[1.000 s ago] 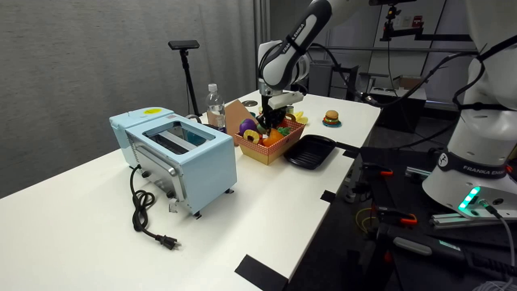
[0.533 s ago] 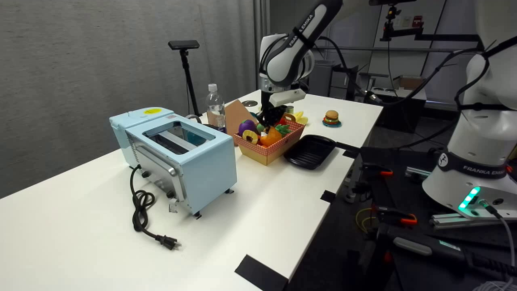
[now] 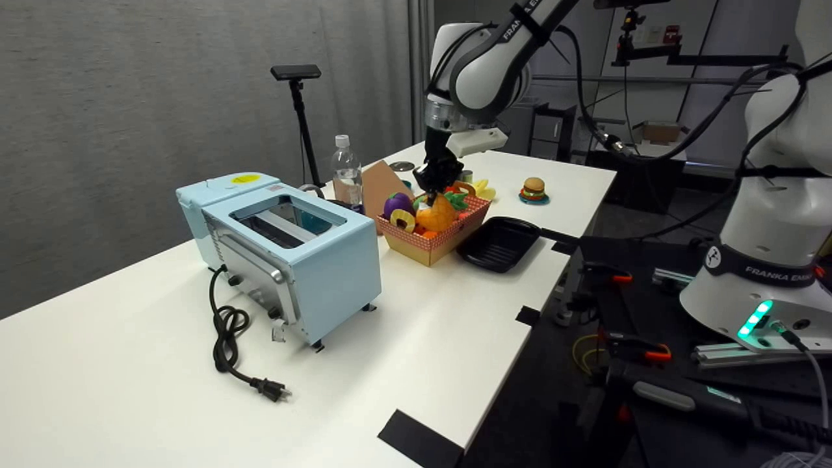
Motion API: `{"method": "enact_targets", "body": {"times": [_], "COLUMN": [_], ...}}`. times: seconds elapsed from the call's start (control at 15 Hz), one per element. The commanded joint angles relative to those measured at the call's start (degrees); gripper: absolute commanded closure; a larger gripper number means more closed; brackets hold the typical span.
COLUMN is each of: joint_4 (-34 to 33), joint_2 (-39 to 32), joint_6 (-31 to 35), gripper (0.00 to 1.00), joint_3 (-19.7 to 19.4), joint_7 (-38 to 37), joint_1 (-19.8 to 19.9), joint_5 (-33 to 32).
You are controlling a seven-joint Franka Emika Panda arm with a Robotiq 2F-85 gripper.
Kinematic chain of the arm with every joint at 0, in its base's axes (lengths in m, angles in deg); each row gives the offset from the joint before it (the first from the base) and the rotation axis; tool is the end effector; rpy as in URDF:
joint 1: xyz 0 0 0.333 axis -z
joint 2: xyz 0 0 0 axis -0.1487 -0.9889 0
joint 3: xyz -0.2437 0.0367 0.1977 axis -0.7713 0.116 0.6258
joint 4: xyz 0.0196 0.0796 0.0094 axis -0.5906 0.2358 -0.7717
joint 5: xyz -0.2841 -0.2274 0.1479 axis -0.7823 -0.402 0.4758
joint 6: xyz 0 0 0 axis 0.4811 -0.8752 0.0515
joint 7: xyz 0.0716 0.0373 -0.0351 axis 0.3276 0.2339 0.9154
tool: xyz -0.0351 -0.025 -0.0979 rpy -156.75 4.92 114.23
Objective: Take the pineapple and purple plush toys out of the box and put them on the counter
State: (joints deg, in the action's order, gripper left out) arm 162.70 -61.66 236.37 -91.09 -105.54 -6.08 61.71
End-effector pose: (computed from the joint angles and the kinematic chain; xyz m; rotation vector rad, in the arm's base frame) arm 0.5329 -0.1140 0.2884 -2.9654 0.9421 -0.2606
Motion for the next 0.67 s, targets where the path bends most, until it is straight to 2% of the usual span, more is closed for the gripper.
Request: {"method": "enact_targets", "body": {"times": [0.0, 0.13, 0.6], "joint_4": [4.8, 5.8, 11.9], "joint_2": [4.7, 5.7, 12.0], "joint_6": [1.9, 1.9, 5.6], "gripper": [0.97, 0.97, 0.97], "joint_3": [0.7, 1.2, 1.6], "joint_7": [-1.7, -2.2, -2.3], "joint_1": [-0.5, -0.4, 1.7], "joint_5": [-1.5, -1.8, 6.1]}}
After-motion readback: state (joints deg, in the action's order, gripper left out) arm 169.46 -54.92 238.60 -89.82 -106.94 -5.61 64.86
